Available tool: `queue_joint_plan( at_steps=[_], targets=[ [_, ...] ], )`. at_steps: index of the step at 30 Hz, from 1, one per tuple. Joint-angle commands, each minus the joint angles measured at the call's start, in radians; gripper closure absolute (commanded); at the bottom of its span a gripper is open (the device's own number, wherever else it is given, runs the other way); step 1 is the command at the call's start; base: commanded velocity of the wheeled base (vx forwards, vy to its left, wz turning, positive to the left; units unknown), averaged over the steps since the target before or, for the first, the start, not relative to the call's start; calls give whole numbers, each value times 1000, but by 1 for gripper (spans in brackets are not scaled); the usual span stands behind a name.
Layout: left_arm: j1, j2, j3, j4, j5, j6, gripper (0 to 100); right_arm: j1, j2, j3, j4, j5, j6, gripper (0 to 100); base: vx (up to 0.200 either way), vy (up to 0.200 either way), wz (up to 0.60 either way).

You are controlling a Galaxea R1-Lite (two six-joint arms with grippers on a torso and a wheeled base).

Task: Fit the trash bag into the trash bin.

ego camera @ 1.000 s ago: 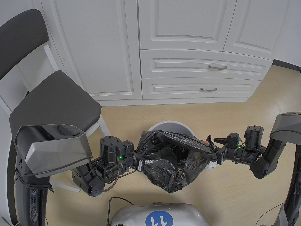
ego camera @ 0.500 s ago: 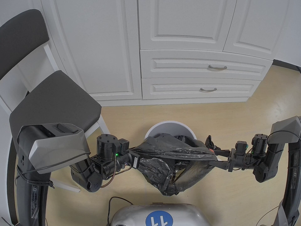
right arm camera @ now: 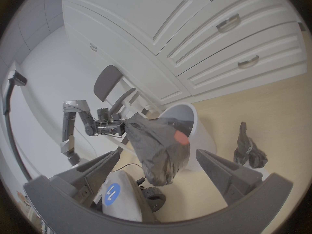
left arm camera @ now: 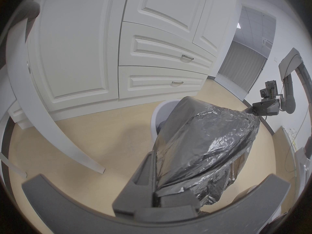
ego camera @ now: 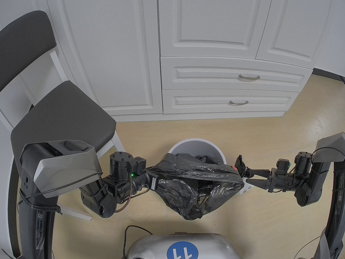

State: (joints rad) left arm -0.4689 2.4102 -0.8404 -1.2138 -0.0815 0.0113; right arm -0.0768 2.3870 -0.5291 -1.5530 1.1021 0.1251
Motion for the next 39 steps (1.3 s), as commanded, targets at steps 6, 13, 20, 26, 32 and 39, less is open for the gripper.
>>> queue_joint_plan(
  at_steps=[6,13,20,26,32,39],
  targets=[
    [-11,-68,11,-1,2,-2,100,313,-272,41,-18,-616,-7,0,0,0,0],
    [-14,-62,27,-4,2,-1,100,497,-331,117,-18,-956,-269,0,0,0,0],
    [-16,-68,29,-3,6,1,100,724,-336,146,-18,-1191,-398,0,0,0,0],
    [-13,-68,29,-3,20,7,0,761,-289,129,-18,-1186,-696,0,0,0,0],
    [-10,-68,30,-4,19,9,0,747,-206,124,-18,-1193,-818,0,0,0,0],
    [-8,-66,38,-4,16,10,0,661,-134,51,-18,-1197,-820,0,0,0,0]
  ],
)
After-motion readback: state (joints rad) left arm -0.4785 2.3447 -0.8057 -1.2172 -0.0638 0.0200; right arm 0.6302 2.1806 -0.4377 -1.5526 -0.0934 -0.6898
